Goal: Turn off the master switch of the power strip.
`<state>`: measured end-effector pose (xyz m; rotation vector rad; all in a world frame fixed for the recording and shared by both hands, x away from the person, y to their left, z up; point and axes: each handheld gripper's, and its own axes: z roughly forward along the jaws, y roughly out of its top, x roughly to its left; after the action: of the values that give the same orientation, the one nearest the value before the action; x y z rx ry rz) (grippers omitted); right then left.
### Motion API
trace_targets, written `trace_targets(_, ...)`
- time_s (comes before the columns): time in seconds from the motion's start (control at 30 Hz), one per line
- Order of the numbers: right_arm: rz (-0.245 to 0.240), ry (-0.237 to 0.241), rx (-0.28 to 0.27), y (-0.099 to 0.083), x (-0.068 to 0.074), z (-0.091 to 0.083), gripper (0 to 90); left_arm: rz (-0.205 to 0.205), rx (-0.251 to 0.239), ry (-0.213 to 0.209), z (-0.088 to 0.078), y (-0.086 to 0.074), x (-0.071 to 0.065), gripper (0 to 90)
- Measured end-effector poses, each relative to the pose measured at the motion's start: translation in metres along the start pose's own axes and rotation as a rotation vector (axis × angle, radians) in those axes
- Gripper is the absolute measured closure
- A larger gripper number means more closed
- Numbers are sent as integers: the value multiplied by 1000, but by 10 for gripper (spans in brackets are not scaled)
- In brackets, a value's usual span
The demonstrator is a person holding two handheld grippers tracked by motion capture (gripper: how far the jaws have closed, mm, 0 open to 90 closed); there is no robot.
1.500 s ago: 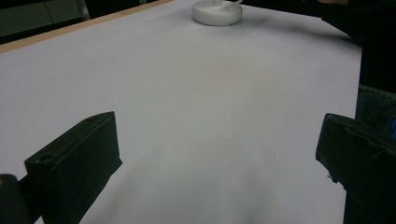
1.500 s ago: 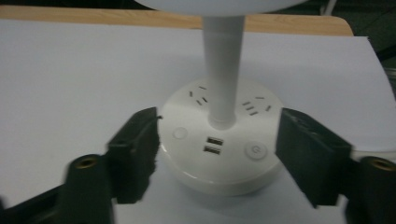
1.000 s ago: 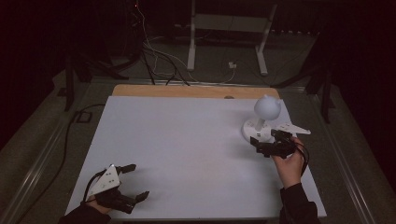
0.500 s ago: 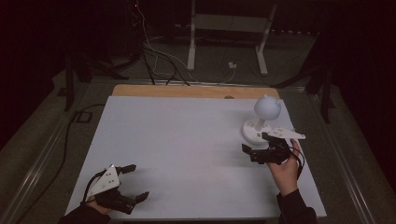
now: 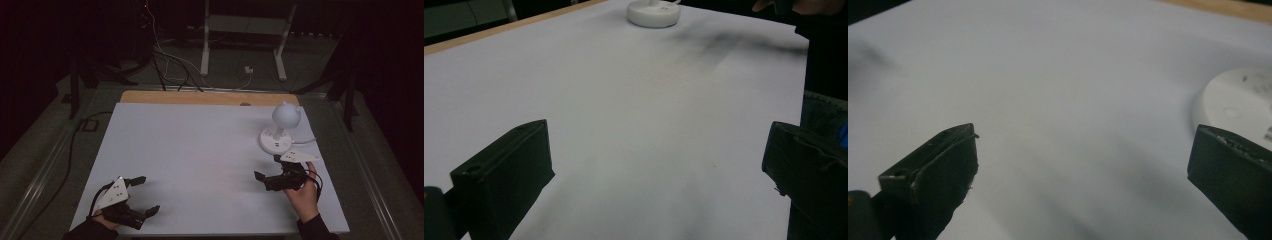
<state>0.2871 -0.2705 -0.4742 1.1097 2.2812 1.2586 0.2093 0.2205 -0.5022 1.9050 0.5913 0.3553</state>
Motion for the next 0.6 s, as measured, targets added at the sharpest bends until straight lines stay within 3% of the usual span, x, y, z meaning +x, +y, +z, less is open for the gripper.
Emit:
trace_targets(0.2,-26,32,36,-15,5,0,0,0,-1,0,0,0,0,3)
trace_targets(0.6,-99,49,123,-49,6,3,0,2,2,-1,1,0,0,3)
